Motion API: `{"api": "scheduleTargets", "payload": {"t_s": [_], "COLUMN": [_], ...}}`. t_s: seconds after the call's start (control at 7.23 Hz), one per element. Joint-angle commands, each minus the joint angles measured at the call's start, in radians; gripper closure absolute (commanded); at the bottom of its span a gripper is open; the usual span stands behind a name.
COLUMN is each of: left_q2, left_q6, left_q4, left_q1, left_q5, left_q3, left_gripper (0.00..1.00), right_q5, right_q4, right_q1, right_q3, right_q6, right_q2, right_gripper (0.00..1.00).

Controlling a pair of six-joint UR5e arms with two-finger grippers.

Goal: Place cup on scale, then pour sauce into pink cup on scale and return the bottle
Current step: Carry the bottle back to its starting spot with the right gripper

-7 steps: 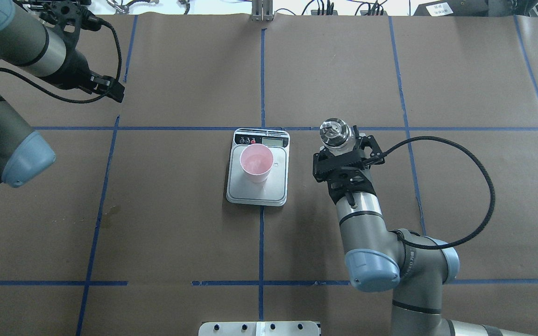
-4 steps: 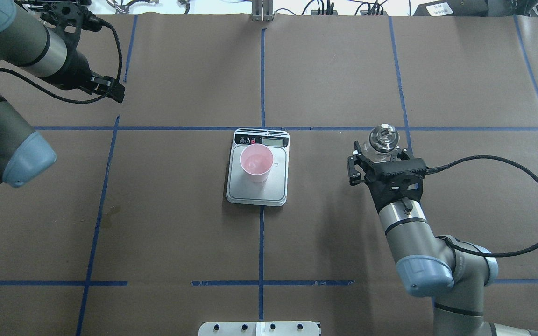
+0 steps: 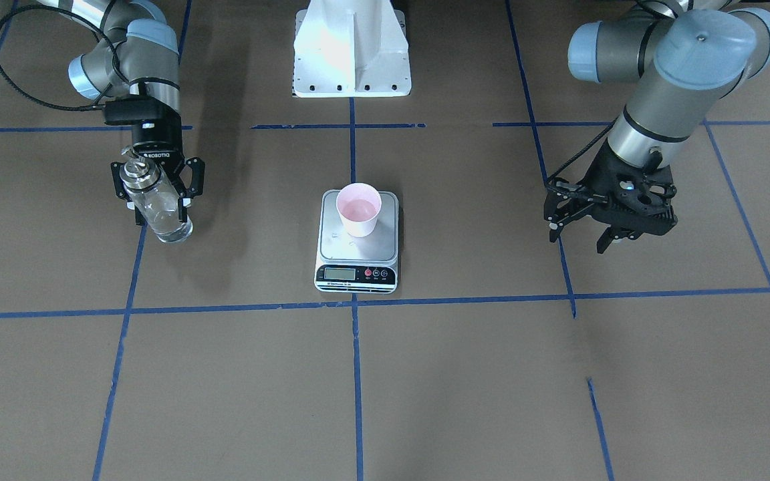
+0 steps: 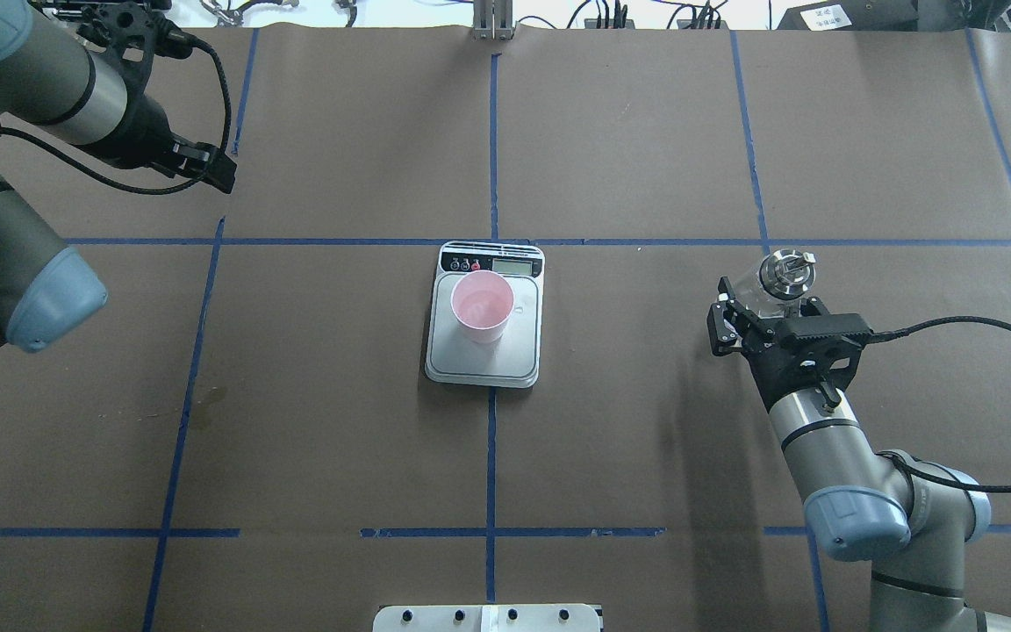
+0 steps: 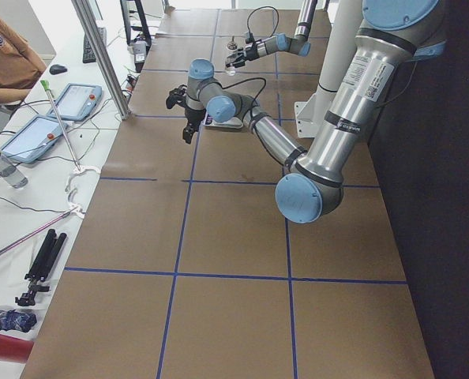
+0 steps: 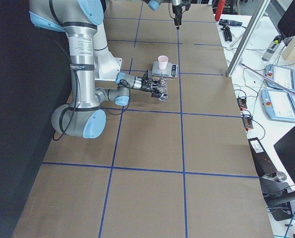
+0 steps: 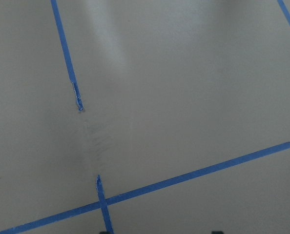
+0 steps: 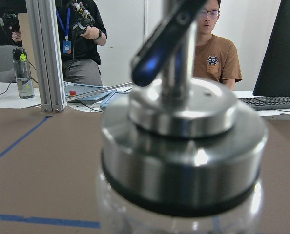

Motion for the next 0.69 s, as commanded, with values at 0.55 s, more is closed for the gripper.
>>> {"api": "scheduleTargets", "payload": {"t_s": [0.55], "left_q2": [-0.002], "left_q6": [-0.035], "left_q4": [0.002], "left_q1": [0.0], "left_q5": [-0.018], "left_q3": [-0.018], "left_gripper": [0.25], "right_q5": [0.111], "right_q4": [0.0], "right_q1": [0.045], "right_q3": [-0.045], "right_q6": [0.048], "right_q2": [-0.037], "right_gripper": [1.0]}}
